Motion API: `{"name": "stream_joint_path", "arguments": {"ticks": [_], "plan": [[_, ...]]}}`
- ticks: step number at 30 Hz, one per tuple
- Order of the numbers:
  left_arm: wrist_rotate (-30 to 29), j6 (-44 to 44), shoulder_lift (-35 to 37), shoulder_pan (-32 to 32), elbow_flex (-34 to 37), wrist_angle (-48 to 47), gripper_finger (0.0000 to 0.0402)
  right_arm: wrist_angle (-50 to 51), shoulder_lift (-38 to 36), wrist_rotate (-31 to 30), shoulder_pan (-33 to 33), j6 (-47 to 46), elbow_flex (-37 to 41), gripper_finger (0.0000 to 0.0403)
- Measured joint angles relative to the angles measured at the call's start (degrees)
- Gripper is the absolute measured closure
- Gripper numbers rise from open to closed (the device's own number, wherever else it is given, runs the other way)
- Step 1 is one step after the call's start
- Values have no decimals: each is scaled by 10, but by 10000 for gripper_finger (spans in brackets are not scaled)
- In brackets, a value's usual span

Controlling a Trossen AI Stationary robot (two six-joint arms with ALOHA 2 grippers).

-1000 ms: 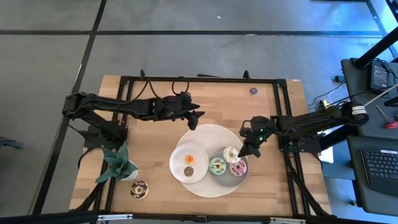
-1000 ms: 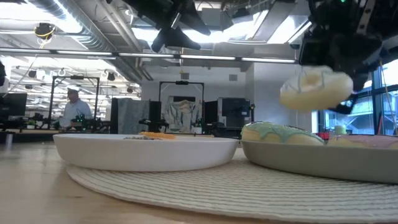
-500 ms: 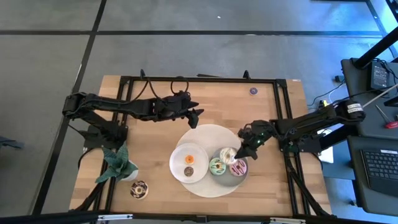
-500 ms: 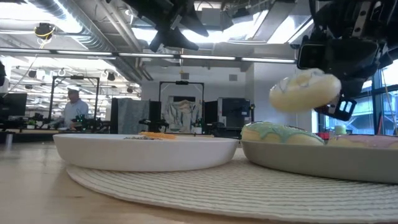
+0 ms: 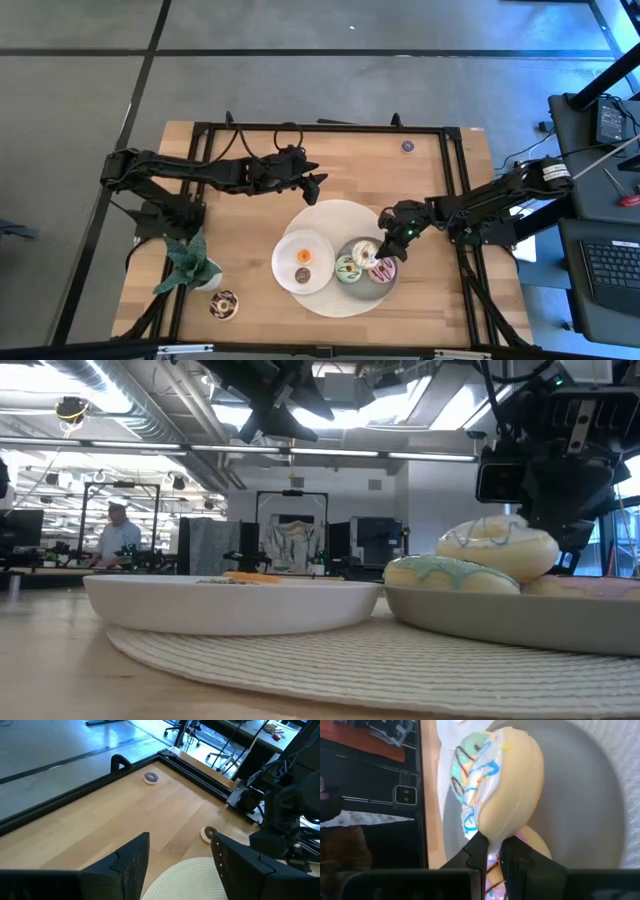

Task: Pick & Place donuts
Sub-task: Put the large white donut on the gray plate

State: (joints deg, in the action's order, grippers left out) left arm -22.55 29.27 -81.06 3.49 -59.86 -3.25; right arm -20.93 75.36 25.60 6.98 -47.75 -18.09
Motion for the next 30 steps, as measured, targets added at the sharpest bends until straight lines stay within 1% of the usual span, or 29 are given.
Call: {"name": "stream_joint_path", "arguments": {"ticks": [7,10,15,19,26,30], "plan": [[-1,0,0,0,0,0,194,0,2,-1,0,3,0,352],[-4,0,0,0,0,0,194,1,2,-1,0,2,0,330],[-4,0,0,0,0,0,194,2,2,-1,0,-16,0,282],[-4,0,0,0,0,0,194,2,2,8,-4,-32,0,258],[-4,0,0,0,0,0,194,2,2,42,-8,-64,0,248],[-4,0,0,0,0,0,194,9,2,49,-8,-106,0,248]]}}
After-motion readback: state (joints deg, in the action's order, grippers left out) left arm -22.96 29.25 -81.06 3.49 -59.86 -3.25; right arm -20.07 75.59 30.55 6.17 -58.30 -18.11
